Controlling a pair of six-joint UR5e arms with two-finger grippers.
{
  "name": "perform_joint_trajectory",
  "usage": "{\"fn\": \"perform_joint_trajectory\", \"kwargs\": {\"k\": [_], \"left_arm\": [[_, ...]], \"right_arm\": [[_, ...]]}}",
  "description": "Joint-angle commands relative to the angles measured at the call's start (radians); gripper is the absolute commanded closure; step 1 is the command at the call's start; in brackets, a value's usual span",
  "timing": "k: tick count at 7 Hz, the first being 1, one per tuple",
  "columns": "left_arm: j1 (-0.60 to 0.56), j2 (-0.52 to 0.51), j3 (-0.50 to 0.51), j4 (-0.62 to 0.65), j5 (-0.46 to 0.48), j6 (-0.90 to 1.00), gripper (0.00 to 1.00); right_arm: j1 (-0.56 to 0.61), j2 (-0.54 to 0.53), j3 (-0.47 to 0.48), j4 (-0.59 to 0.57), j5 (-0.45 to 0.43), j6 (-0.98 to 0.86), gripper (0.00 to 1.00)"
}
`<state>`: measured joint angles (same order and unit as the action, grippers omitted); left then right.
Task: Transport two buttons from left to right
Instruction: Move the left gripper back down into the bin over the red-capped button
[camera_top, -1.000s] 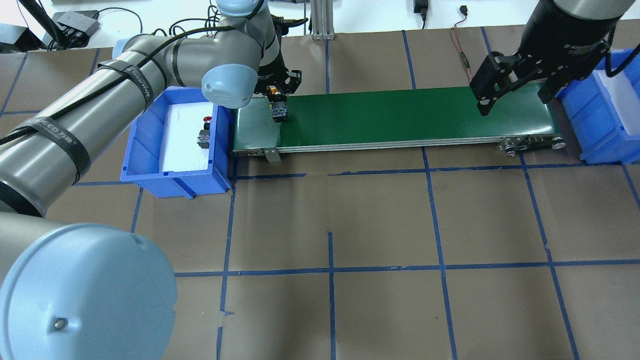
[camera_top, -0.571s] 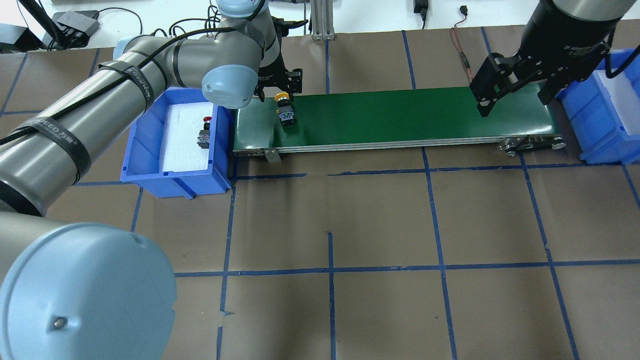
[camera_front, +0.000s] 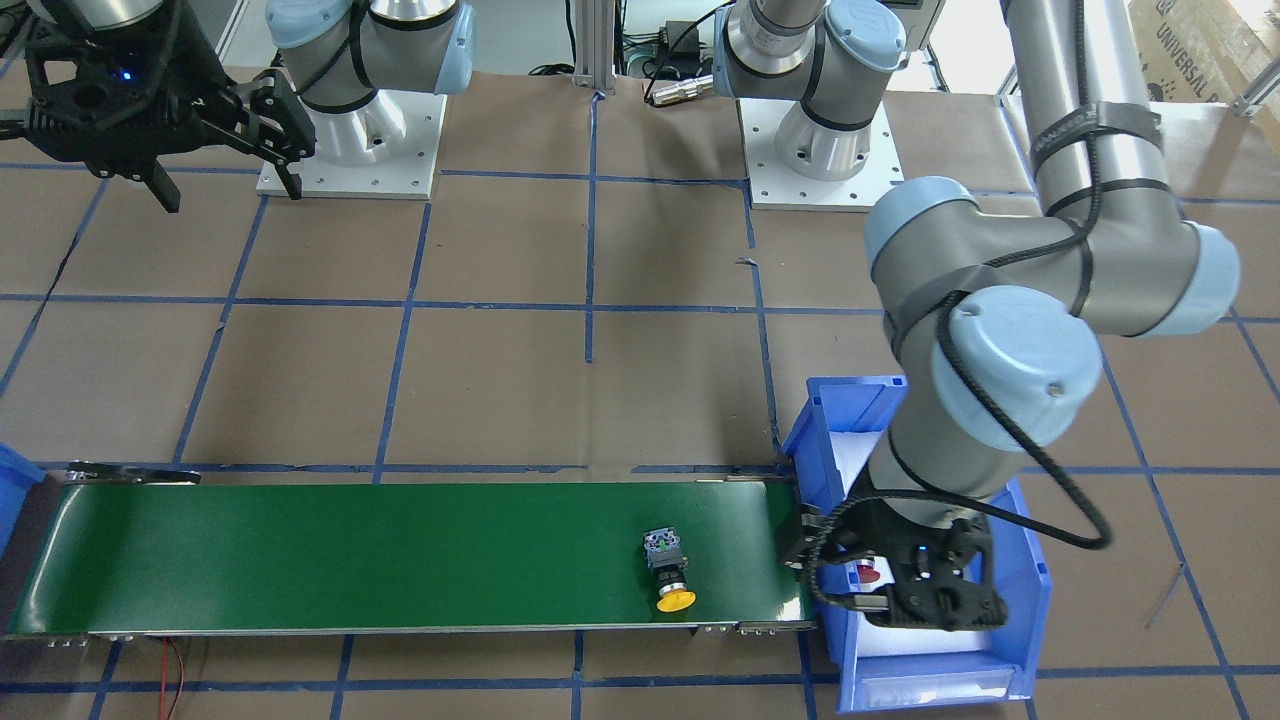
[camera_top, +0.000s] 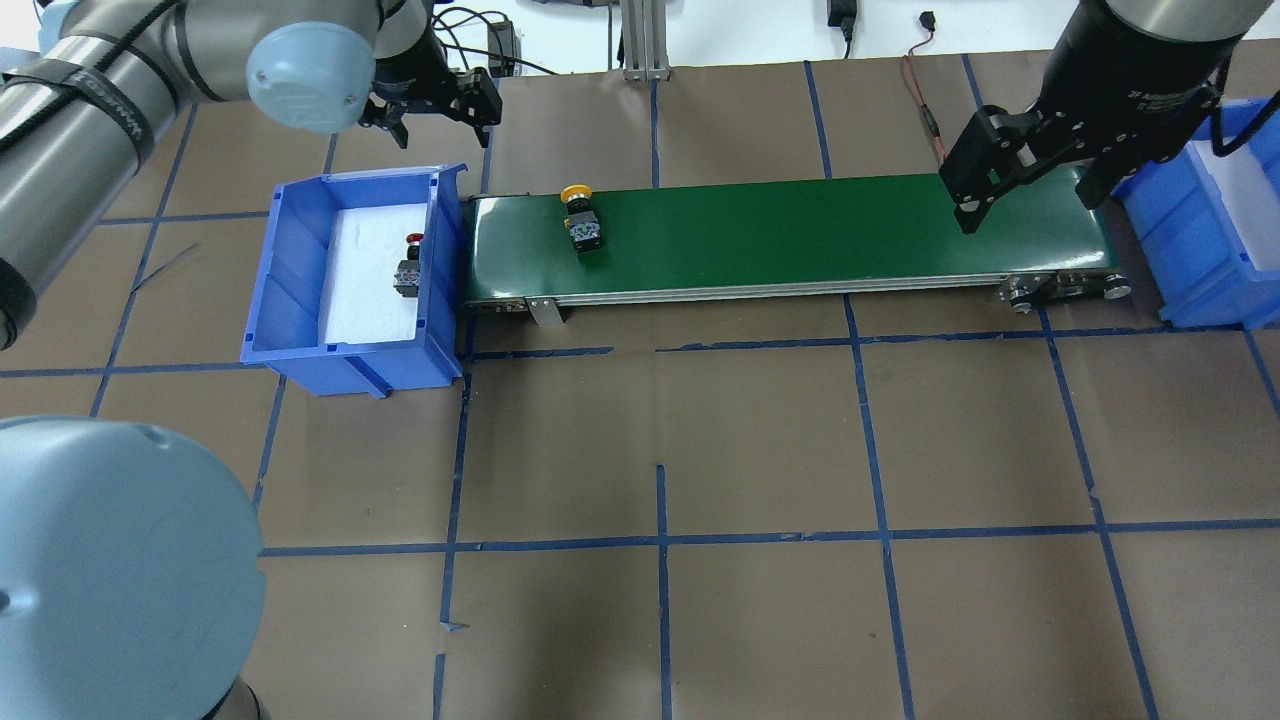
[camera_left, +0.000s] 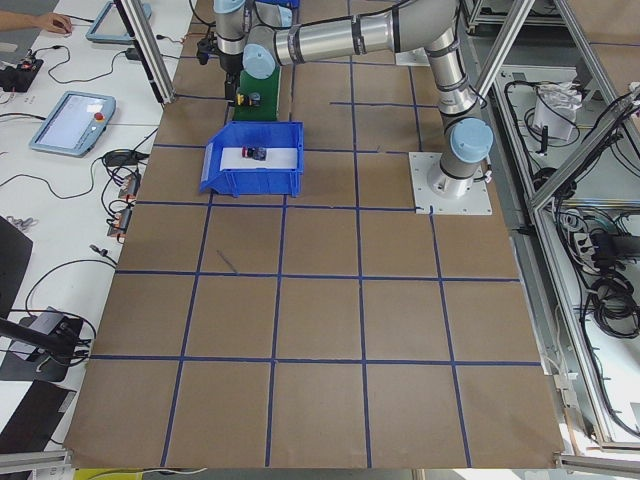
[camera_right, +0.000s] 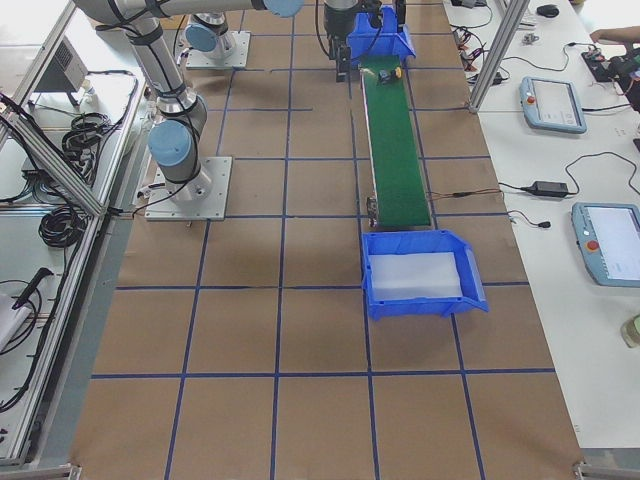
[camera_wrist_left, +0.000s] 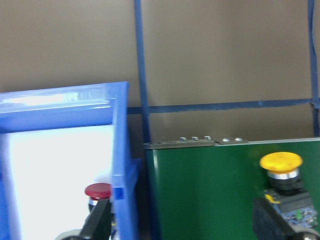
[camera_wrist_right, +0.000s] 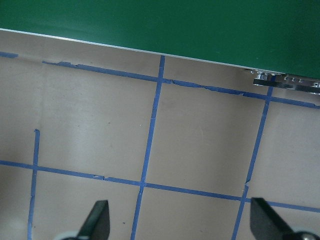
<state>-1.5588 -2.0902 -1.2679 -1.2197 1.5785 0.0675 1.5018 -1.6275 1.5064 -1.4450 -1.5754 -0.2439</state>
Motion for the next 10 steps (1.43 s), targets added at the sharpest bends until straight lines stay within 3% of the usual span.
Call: {"fn": "perform_joint_trajectory", "kwargs": {"k": [1, 4, 6, 10], "left_arm": [[0.092, -0.002, -0.004, -0.012, -0.011, 0.124, 0.0], [0.098, -0.03, -0.046, 0.002, -0.003, 0.22, 0.13], [0.115, -0.031, -0.079, 0.005, 0.001, 0.27, 0.14], [0.16, -0.031, -0.143, 0.016, -0.061, 0.353, 0.26]], "right_arm": [[0.0, 0.0, 0.0, 0.0, 0.0, 0.0, 0.0], [0.0, 0.0, 0.0, 0.0, 0.0, 0.0, 0.0], [0.0, 0.0, 0.0, -0.003, 0.0, 0.0, 0.0], [0.0, 0.002, 0.0, -0.002, -0.002, 0.0, 0.0]]}}
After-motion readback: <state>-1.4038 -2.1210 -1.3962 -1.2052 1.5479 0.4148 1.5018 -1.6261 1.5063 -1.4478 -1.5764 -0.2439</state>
